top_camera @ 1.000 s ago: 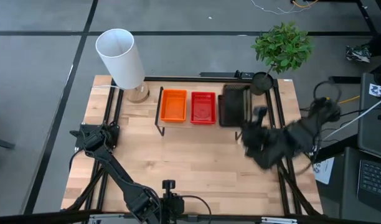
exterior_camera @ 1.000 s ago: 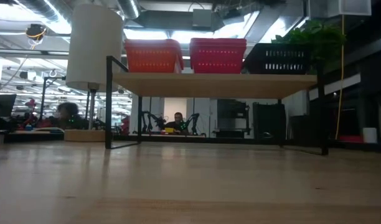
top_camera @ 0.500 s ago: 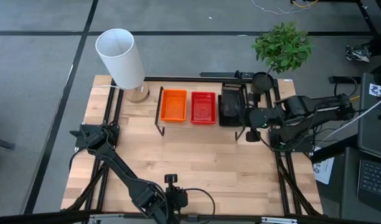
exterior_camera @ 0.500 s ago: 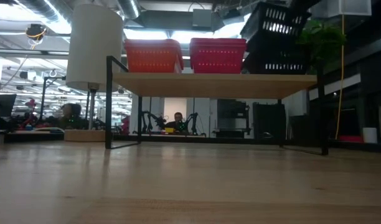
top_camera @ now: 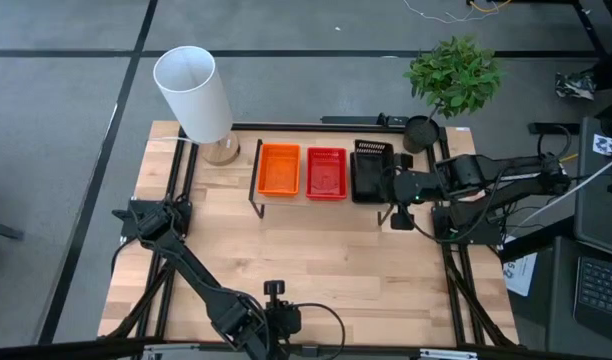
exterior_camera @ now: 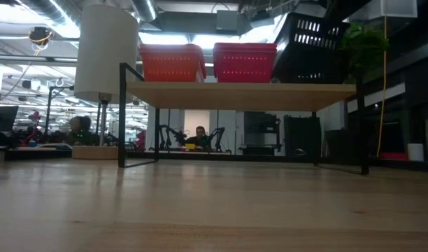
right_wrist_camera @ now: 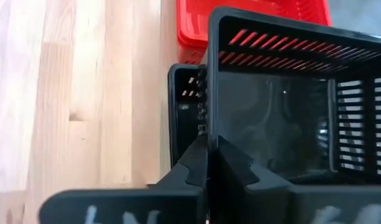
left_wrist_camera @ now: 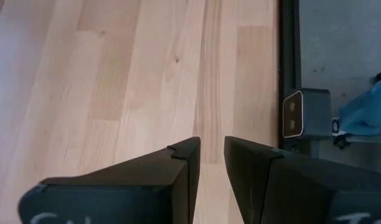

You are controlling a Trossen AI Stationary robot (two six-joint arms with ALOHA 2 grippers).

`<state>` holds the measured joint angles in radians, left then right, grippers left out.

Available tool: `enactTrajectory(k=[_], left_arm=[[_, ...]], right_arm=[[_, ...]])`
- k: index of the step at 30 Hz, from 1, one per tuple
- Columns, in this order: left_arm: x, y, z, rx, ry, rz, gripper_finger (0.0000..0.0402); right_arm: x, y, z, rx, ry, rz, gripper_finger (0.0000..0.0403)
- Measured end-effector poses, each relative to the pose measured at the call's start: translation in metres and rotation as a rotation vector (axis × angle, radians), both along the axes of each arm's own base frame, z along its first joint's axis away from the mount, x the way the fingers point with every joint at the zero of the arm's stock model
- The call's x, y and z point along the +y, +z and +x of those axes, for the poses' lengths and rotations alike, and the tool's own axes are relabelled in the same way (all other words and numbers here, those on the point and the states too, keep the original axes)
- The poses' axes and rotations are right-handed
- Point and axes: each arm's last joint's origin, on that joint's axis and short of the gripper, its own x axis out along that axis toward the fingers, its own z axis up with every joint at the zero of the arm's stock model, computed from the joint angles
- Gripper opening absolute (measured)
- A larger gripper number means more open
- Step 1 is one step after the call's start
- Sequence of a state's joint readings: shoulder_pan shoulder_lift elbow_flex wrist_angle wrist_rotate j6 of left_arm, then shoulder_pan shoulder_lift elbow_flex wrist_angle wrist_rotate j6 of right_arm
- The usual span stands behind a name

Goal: Stack baskets on shelf by color
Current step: Stack the black bin on the top of the other black bins on the shelf

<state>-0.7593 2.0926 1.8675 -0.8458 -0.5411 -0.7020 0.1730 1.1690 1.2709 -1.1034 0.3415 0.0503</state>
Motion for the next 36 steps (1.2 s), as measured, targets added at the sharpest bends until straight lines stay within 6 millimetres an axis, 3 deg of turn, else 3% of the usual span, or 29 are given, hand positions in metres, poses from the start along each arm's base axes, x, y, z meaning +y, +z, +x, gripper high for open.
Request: enactTrajectory(k=[6, 28, 36], left_arm=[[0.0000, 0.0000, 0.0000, -0.001, 0.001, -0.001, 0.0066], [0.0000, 0.0000, 0.0000, -0.001, 0.002, -0.002, 0.0066], [-0.0001, 0.0000, 0.0001, -0.001, 0.003, -0.003, 0.0066]], right_arm=[[-0.0002, -0.0004, -0.0007, 0.003, -0.017, 0.008, 0.0036], [-0.0005, -0.0007, -0.0012, 0.015, 0.002, -0.016, 0.0043], [-0.0010, -0.0002, -0.0008, 0.005, -0.017, -0.029, 0.0107]])
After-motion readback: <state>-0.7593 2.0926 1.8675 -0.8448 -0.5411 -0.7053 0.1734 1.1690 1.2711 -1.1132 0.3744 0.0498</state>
